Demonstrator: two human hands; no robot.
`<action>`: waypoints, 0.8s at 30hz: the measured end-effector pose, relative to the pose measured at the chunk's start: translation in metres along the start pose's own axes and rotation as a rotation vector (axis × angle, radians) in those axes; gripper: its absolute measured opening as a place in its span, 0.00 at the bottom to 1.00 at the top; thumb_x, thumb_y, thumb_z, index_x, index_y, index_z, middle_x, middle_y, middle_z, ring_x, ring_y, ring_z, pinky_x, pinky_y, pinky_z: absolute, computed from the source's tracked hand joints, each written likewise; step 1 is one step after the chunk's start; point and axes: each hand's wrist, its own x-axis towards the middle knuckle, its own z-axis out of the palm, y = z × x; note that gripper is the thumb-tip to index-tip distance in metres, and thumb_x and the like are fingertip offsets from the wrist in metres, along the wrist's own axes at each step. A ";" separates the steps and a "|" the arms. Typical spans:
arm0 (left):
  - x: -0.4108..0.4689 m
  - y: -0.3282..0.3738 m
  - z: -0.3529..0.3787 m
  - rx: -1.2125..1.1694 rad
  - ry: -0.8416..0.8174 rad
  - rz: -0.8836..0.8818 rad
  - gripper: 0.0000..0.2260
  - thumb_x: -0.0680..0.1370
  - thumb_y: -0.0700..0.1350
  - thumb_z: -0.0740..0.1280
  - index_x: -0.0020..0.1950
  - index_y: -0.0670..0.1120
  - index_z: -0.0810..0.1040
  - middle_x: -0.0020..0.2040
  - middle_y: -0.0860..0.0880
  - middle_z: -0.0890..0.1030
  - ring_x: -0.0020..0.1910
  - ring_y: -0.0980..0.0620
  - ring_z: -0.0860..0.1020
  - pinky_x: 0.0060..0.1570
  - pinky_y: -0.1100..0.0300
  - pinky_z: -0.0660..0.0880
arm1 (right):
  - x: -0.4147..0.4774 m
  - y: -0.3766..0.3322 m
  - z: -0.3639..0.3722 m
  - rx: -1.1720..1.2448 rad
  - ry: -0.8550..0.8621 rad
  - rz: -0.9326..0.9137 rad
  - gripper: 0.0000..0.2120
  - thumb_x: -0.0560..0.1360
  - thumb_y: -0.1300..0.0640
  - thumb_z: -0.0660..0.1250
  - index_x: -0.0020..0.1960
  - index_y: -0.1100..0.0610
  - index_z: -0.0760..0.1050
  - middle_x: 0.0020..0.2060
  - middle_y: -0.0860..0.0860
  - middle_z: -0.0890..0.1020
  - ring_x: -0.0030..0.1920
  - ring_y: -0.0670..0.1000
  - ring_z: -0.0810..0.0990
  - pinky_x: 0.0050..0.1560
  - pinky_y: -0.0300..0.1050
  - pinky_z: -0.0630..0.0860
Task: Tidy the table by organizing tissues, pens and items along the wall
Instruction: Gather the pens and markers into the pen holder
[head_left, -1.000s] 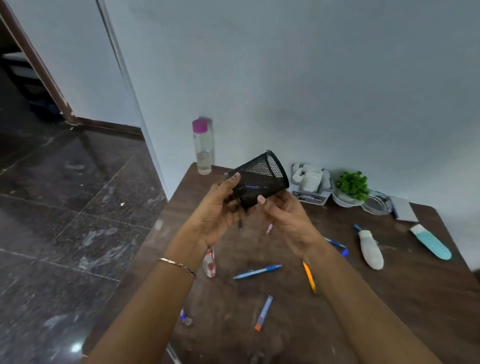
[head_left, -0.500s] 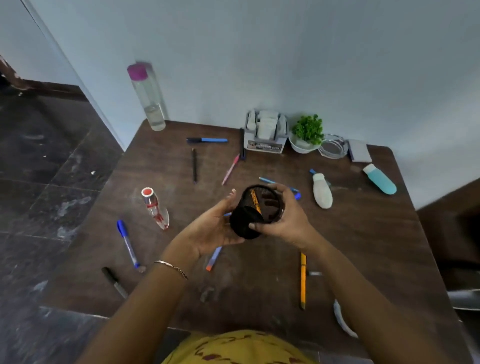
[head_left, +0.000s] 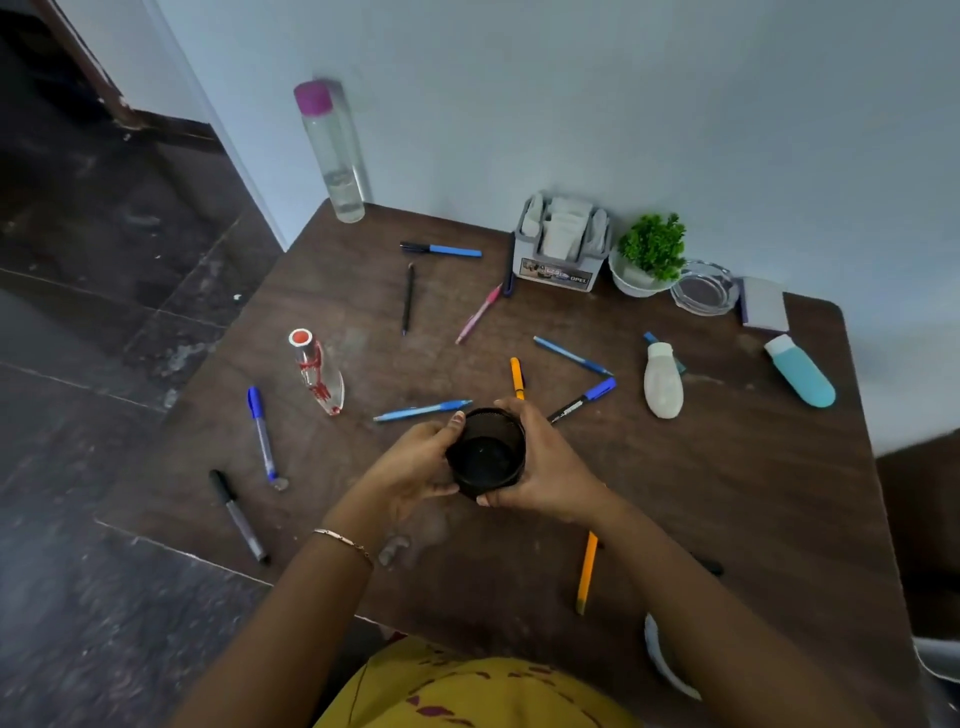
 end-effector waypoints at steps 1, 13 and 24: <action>0.002 0.003 -0.001 0.007 0.012 0.015 0.17 0.81 0.55 0.58 0.61 0.46 0.77 0.55 0.48 0.81 0.54 0.51 0.78 0.54 0.50 0.75 | 0.001 0.001 -0.004 -0.013 -0.050 0.004 0.48 0.57 0.56 0.82 0.69 0.47 0.58 0.63 0.41 0.69 0.64 0.39 0.69 0.59 0.24 0.64; 0.084 0.098 -0.066 0.196 0.435 0.270 0.06 0.77 0.38 0.67 0.54 0.41 0.76 0.42 0.45 0.78 0.38 0.48 0.77 0.33 0.64 0.75 | 0.111 -0.035 -0.069 0.150 -0.171 0.224 0.47 0.66 0.34 0.70 0.77 0.53 0.56 0.75 0.48 0.61 0.74 0.47 0.60 0.73 0.47 0.60; 0.186 0.129 -0.088 0.546 0.609 0.213 0.15 0.72 0.39 0.68 0.58 0.42 0.72 0.60 0.41 0.73 0.61 0.41 0.73 0.55 0.52 0.72 | 0.279 -0.038 -0.066 -0.428 0.256 0.059 0.15 0.77 0.57 0.64 0.62 0.58 0.77 0.58 0.54 0.79 0.58 0.53 0.78 0.61 0.47 0.74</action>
